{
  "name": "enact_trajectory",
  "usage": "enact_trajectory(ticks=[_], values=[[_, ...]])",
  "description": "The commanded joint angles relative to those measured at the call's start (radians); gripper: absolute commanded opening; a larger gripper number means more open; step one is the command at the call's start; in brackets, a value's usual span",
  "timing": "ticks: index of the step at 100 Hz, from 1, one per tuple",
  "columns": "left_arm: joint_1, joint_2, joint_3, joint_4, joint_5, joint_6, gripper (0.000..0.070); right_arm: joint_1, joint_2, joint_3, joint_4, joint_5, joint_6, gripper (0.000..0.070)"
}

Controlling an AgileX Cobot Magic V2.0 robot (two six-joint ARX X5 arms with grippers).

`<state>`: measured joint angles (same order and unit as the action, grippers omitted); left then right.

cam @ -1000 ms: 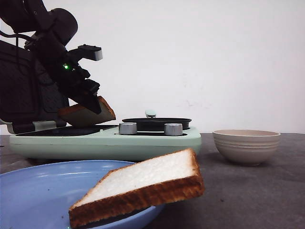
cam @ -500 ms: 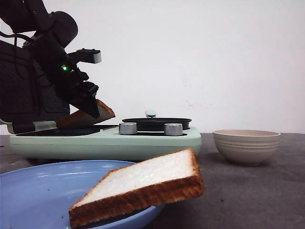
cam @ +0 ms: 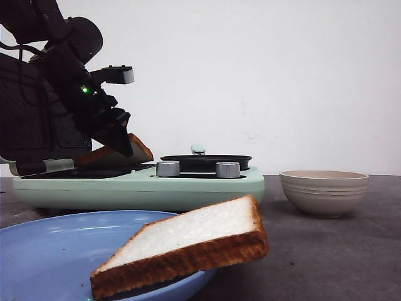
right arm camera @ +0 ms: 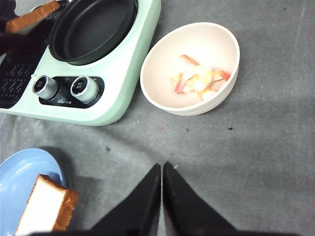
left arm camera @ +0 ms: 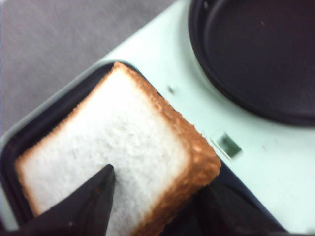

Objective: Make breakfast with bread and shrimp
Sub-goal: 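Lower the bread onto the far grill plate and open the left gripper, then raise the left gripper away from the grill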

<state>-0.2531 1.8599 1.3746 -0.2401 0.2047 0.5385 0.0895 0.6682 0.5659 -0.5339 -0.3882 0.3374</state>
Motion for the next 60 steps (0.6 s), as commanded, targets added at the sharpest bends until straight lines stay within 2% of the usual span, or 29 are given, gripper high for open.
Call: enact_trajectory(ticks=[1, 6, 15, 32, 46, 60], values=[[-0.001, 0.024, 0.023, 0.039, -0.004, -0.005, 0.0240, 0.001, 0.003, 0.015, 0.008, 0.004, -0.009, 0.0000], [0.000, 0.024, 0.023, 0.054, -0.006, -0.005, 0.0254, 0.001, 0.003, 0.015, 0.008, 0.004, -0.009, 0.0000], [0.000, 0.024, 0.023, 0.048, -0.013, -0.006, 0.0367, 0.001, 0.003, 0.015, 0.008, 0.004, -0.008, 0.0000], [0.000, 0.024, 0.023, 0.022, -0.014, -0.006, 0.0375, 0.001, 0.003, 0.015, 0.008, 0.004, -0.009, 0.0000], [0.000, 0.024, 0.023, 0.012, -0.014, -0.009, 0.0483, 0.001, 0.003, 0.015, 0.008, 0.004, -0.008, 0.0000], [0.000, 0.024, 0.023, 0.001, -0.013, -0.010, 0.0486, 0.001, 0.003, 0.015, 0.008, 0.004, -0.008, 0.0000]])
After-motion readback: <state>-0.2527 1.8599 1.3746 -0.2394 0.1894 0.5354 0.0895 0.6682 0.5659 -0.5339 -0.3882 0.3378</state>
